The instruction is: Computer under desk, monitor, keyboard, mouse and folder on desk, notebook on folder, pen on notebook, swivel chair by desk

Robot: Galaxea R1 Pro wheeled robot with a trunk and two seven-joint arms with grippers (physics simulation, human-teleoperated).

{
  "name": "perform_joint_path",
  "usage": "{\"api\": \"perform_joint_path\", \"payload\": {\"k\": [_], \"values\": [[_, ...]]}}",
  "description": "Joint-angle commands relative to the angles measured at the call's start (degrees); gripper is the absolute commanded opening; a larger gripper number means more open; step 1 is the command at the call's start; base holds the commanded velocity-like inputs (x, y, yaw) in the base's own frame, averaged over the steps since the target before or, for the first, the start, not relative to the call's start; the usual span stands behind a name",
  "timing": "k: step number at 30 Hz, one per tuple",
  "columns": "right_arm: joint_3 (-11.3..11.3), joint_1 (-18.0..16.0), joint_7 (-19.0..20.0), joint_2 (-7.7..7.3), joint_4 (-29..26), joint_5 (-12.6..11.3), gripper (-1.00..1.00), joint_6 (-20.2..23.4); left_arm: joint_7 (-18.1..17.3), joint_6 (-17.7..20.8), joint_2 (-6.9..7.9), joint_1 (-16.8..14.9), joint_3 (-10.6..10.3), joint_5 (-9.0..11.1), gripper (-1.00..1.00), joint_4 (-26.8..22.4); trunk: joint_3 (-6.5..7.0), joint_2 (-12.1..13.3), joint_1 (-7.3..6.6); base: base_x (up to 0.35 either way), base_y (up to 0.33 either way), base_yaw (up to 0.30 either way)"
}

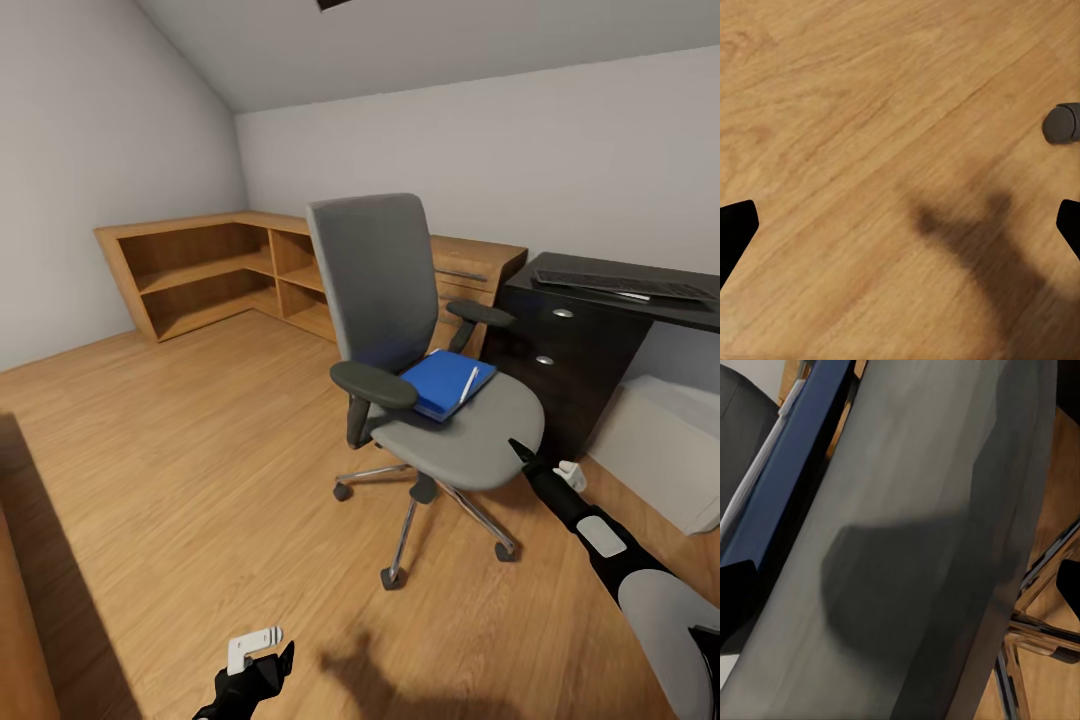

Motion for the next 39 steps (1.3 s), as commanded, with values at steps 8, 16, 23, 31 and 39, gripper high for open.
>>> {"api": "perform_joint_path", "payload": {"k": [8, 16, 23, 31, 39], "values": [[-0.2, 0.0, 0.3, 0.01, 0.0, -0.6, 1.0, 0.6, 0.3, 0.3, 0.02, 0.0, -0.1, 0.6, 1.0, -0.1, -0.06, 0.0, -0.01, 0.025, 0.009, 0.005], [-0.2, 0.0, 0.3, -0.01, 0.1, -0.6, 1.0, 0.5, 0.3, 0.3, 0.02, 0.0, -0.1, 0.6, 1.0, -0.1, -0.06, 0.0, -0.01, 0.157, 0.081, 0.0], [-0.2, 0.0, 0.3, 0.01, 0.1, -0.6, 1.0, 0.5, 0.3, 0.3, 0.02, 0.0, -0.1, 0.6, 1.0, -0.1, -0.06, 0.0, -0.01, 0.023, 0.005, 0.0], [-0.2, 0.0, 0.2, 0.09, 0.1, -0.6, 1.0, 0.4, 0.3, 0.3, 0.02, 0.0, -0.1, 0.6, 1.0, -0.1, -0.06, 0.0, -0.01, -0.128, 0.086, 0.0], [-0.2, 0.0, 0.2, 0.1, 0.1, -0.5, 1.0, 0.4, 0.3, 0.3, 0.02, 0.0, -0.1, 0.6, 1.0, -0.1, -0.06, 0.0, -0.01, -0.034, 0.059, 0.0]]}}
